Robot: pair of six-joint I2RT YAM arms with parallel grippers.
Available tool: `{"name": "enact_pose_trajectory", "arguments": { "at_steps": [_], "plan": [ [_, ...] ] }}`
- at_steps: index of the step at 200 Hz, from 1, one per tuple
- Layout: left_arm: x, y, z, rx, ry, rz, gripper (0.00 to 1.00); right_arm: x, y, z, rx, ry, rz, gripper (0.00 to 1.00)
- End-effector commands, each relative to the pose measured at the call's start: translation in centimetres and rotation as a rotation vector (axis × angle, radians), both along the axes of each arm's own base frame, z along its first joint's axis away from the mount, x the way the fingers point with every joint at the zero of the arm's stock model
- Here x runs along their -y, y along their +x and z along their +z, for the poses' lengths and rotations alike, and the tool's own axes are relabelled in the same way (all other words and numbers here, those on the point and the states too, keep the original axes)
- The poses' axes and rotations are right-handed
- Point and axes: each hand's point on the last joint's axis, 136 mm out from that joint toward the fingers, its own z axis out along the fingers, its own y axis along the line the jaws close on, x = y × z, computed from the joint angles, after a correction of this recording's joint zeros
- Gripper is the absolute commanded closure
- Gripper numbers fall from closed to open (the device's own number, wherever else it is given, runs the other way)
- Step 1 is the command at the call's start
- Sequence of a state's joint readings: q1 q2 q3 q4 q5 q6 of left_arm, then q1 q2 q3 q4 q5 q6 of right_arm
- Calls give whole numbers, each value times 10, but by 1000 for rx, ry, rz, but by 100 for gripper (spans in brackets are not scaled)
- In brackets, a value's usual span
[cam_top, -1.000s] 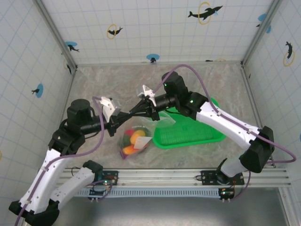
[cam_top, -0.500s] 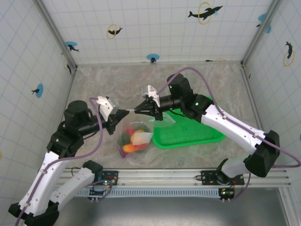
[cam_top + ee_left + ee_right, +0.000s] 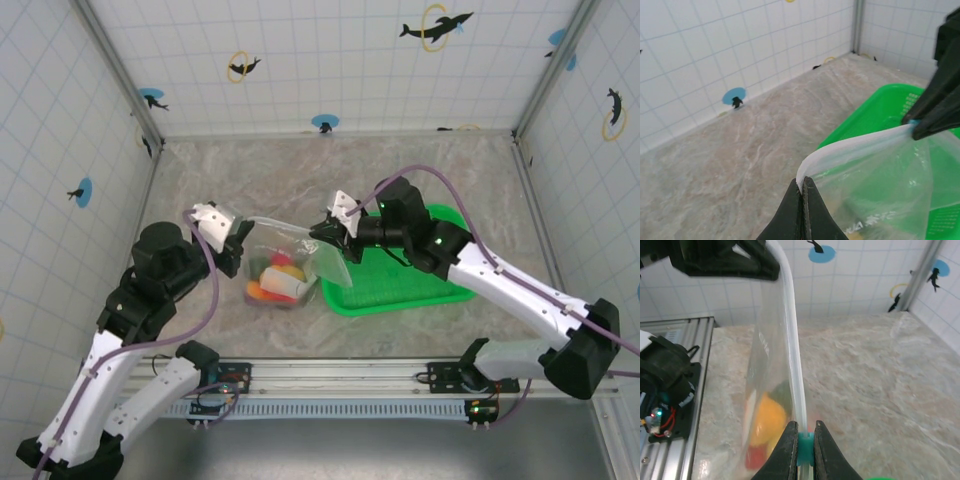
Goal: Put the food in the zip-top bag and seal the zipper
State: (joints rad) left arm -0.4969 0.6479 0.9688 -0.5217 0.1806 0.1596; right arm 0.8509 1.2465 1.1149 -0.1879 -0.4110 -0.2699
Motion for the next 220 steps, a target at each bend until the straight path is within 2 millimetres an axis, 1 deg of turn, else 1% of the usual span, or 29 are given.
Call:
{"name": "enact_pose_trajectory", "arguments": {
  "at_steps": [1,5,7,12,42,66,85,104,127,140,149,164,172,183,194,204,213,220],
  "plan": [
    [-48,21,36,152,-6,287,100,39,9,-43,-50,-142,-161,94],
    [-49,22,35,152,-4,294,100,41,8,-45,-49,-142,-164,94],
    [-49,24,27,138,6,298,100,42,7,-46,-48,-140,-165,94],
    [-50,25,23,130,10,307,100,46,5,-49,-47,-141,-169,94],
    [-59,26,23,137,5,358,100,65,3,-68,-50,-189,-225,96],
    [-67,26,25,152,5,399,100,76,0,-77,-61,-213,-247,98],
    [-71,25,25,158,4,417,100,82,0,-79,-59,-211,-273,98],
    [-73,23,27,170,-5,421,100,92,0,-86,-60,-231,-304,97],
    [-77,22,26,172,-4,441,100,103,9,-85,-47,-230,-357,97],
    [-80,20,27,176,-10,452,100,105,14,-78,-38,-210,-371,99],
    [-81,19,29,179,-20,457,100,99,11,-70,-36,-182,-340,100],
    [-79,13,32,179,-35,431,100,81,-6,-46,-18,-113,-210,100],
    [-79,7,36,187,-45,419,100,74,-13,-33,5,-87,-177,100],
    [-82,-2,43,199,-75,412,100,67,-22,-21,31,-69,-138,100],
    [-87,-12,51,219,-112,416,100,63,-32,-9,43,-54,-108,100],
    [-90,-21,55,223,-150,408,100,61,-39,0,49,-43,-83,100],
    [-82,-30,55,220,-174,346,100,61,-44,5,53,-40,-70,100],
    [-75,-35,51,205,-176,297,100,61,-47,9,56,-43,-65,100]
  ]
}}
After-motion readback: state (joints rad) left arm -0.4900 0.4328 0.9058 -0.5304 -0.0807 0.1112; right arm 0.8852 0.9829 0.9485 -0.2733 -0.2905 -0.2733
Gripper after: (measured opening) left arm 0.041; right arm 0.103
